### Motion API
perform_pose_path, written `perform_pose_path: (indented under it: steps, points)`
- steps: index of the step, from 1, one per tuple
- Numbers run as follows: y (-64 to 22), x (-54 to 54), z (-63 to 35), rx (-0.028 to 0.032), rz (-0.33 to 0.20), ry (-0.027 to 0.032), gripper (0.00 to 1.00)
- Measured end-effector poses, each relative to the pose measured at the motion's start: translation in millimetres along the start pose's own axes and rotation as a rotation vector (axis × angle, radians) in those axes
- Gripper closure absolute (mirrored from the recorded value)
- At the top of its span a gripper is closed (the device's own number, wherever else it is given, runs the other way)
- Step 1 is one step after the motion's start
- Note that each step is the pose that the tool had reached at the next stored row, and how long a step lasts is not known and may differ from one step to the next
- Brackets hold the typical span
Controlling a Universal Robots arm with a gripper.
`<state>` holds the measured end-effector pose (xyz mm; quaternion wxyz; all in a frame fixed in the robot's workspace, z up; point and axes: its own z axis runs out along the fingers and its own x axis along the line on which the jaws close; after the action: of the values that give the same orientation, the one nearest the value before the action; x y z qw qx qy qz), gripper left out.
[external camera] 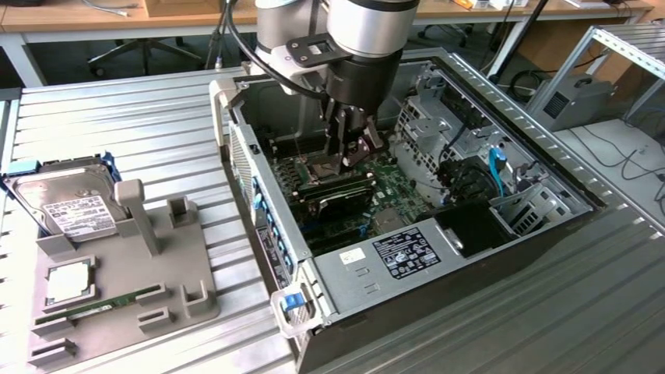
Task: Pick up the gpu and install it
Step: 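Press down on the gpu until it lock into place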
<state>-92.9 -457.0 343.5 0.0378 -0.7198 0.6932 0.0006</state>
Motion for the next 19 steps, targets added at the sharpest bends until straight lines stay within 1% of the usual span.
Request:
perform_pose_path:
  steps: [6,8,12,13,19]
  points:
    - [0.0,0.0,0.0,0.0000,0.000,0.0000,0.60]
    - [0.0,0.0,0.0,0.0000,0.000,0.0000,0.62]
    - [0.0,0.0,0.0,0.0000,0.000,0.0000,0.86]
    - [0.0,0.0,0.0,0.0000,0.000,0.0000,0.89]
    - [0.0,0.0,0.0,0.0000,0.000,0.0000,0.89]
